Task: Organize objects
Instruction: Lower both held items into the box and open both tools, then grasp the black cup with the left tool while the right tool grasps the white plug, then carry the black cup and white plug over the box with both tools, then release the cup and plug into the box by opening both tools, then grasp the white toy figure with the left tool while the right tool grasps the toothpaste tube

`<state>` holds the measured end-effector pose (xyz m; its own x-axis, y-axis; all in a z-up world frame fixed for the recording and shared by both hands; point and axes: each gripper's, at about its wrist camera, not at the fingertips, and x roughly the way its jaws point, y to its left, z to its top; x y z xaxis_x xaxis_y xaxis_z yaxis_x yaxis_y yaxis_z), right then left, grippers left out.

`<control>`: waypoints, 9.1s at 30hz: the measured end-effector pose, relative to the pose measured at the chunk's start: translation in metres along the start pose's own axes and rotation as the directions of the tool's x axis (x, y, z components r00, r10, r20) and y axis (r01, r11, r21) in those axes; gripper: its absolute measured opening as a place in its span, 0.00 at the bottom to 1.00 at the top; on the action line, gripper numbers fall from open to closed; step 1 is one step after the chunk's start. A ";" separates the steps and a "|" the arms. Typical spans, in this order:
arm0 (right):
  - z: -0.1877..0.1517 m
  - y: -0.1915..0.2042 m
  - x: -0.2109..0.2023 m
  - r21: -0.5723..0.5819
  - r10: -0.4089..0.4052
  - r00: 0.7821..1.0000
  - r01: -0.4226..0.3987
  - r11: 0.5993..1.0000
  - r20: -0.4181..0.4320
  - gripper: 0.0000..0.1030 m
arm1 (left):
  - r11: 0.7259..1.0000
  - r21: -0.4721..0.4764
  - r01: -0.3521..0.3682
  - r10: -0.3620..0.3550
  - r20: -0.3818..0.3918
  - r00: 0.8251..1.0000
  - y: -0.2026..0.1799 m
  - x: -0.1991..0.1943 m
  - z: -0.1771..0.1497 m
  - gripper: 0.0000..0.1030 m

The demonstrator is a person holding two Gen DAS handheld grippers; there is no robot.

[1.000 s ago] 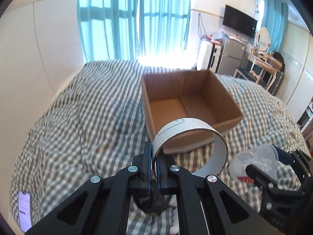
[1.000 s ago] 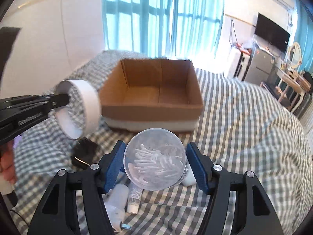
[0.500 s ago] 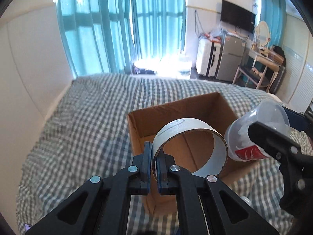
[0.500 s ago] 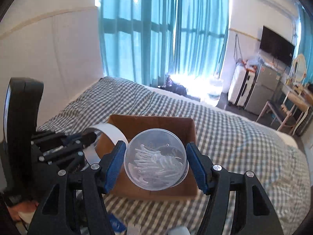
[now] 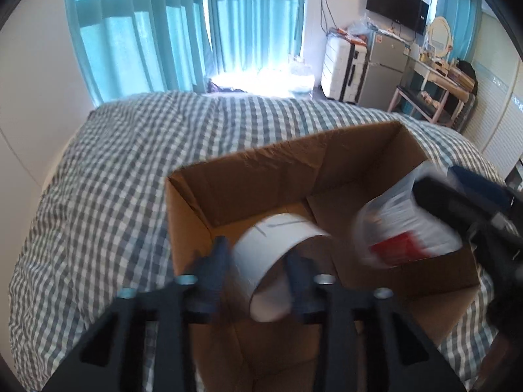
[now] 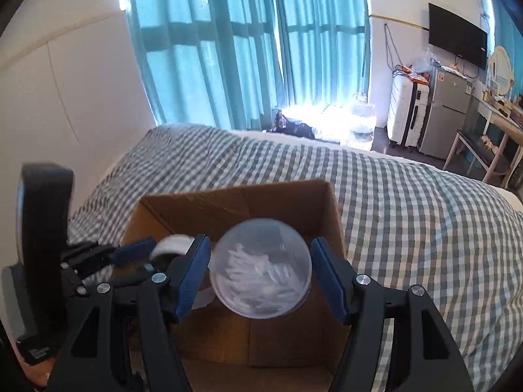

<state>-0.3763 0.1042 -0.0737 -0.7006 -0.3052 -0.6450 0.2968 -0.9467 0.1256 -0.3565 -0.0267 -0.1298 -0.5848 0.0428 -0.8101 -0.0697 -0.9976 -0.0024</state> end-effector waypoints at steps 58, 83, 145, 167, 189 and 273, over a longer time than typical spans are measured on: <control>-0.251 0.067 -0.099 -0.115 0.053 0.912 -0.109 0.987 -0.407 0.73 | 0.998 -0.062 0.029 -0.035 -0.088 0.995 0.027 -0.066 -0.208 0.41; -0.231 0.074 -0.137 -0.134 0.020 0.958 -0.061 0.989 -0.285 0.55 | 0.998 -0.024 0.051 -0.050 0.037 0.998 0.013 -0.121 -0.212 0.07; 0.008 0.020 -0.024 -0.095 0.004 0.998 -0.009 0.995 -0.058 0.53 | 0.987 0.023 0.159 -0.161 0.199 0.967 0.002 -0.082 -0.017 0.07; 0.017 -0.007 -0.061 0.001 0.029 0.996 -0.029 1.000 0.080 0.68 | 0.988 0.029 0.152 -0.154 0.164 0.974 -0.009 -0.068 -0.015 0.64; -0.058 -0.004 -0.253 -0.106 -0.052 0.992 0.065 0.992 0.114 0.74 | 0.999 0.021 -0.044 0.036 0.288 0.957 -0.042 -0.218 -0.078 0.84; -0.204 0.061 -0.174 -0.240 -0.069 0.984 0.027 0.970 -0.166 0.23 | 1.000 -0.007 -0.008 0.008 0.050 0.999 -0.026 -0.171 -0.219 0.53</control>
<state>-0.1040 0.1207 -0.1074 -0.6020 -0.2181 -0.7681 0.4249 -0.9020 -0.0768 -0.0778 -0.0203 -0.1199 -0.6249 0.0376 -0.7798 -0.0596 -0.9982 -0.0004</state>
